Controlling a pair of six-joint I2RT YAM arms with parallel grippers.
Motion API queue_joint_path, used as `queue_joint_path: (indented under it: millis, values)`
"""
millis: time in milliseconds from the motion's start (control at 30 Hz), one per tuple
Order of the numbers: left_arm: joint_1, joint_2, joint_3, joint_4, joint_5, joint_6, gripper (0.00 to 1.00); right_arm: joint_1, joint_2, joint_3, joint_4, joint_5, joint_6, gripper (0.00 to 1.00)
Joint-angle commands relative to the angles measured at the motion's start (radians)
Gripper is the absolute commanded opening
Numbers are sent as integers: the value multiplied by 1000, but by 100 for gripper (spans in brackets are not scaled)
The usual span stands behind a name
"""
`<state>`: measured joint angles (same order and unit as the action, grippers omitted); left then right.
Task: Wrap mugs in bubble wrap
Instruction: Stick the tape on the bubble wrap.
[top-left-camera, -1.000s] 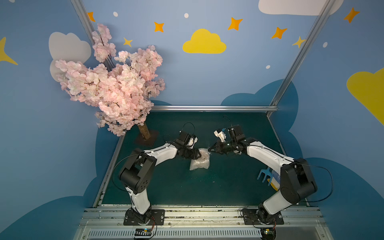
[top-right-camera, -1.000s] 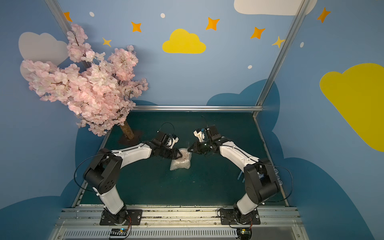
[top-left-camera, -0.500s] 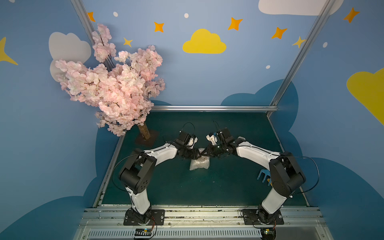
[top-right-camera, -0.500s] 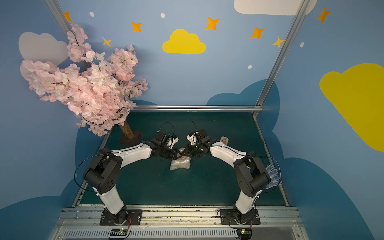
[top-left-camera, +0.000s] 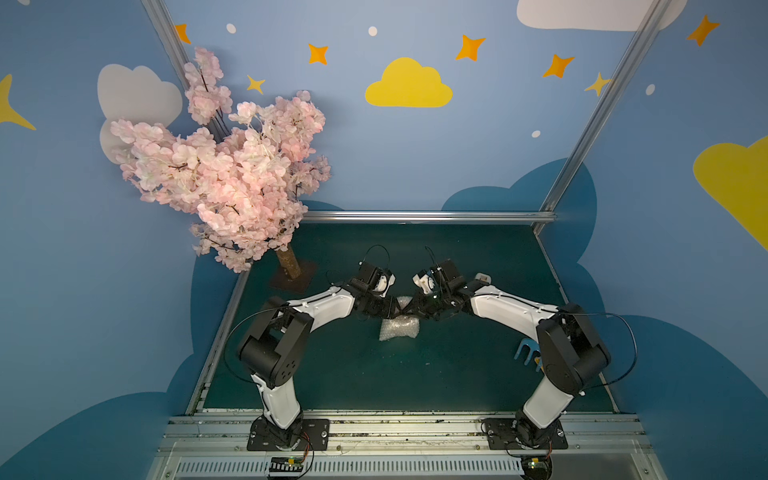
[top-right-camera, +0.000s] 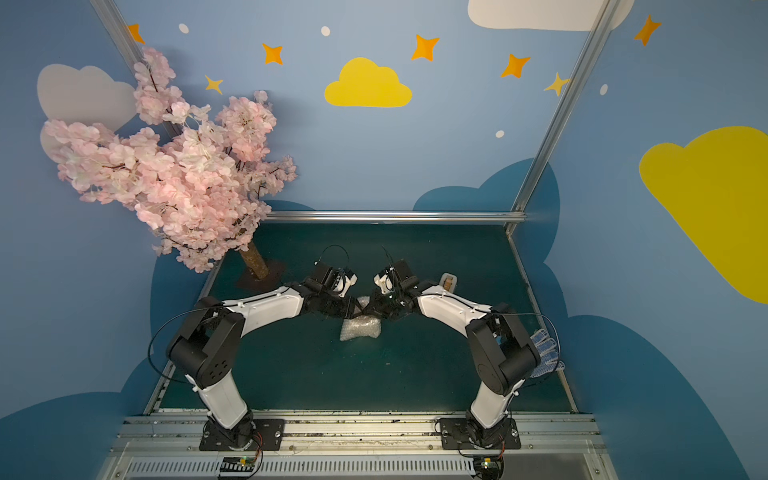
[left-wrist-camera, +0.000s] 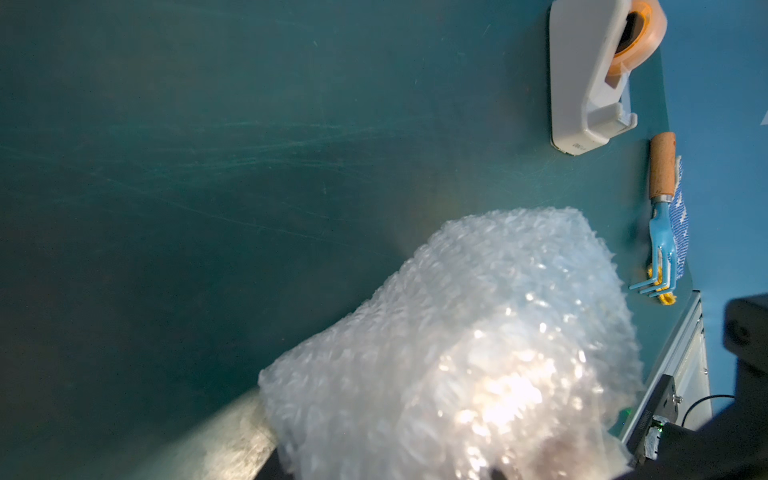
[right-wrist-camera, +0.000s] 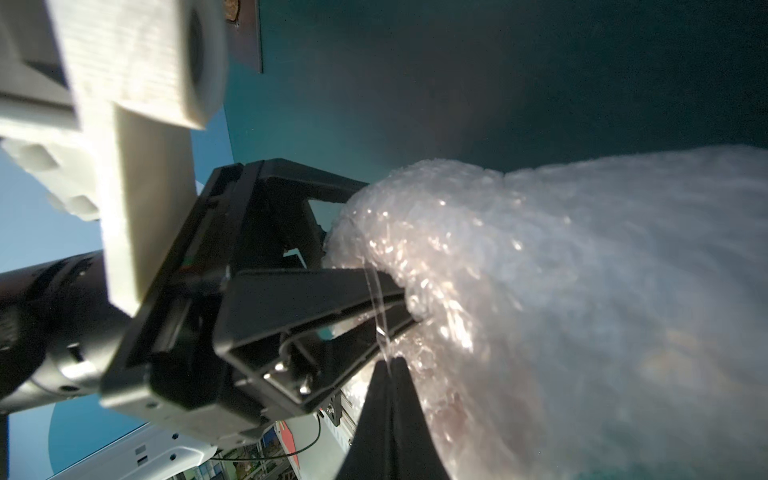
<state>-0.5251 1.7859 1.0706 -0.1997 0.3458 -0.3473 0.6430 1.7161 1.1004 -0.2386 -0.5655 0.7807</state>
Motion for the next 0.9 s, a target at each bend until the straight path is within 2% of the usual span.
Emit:
queue_joint_path:
  millis: [0,300,467,867]
  values:
    - [-9,0,-17,-48,-3,14,49,7,-9,0,-41,23,0,0]
    - [-9,3,-8,-55,-9,15,49,18,15,28,-145,82,-36,0]
    - [-7,4,-5,-64,-21,16,49,35,52,70,-241,155,-77,0]
    - [-5,15,5,-72,-31,8,49,141,59,107,-353,463,-268,0]
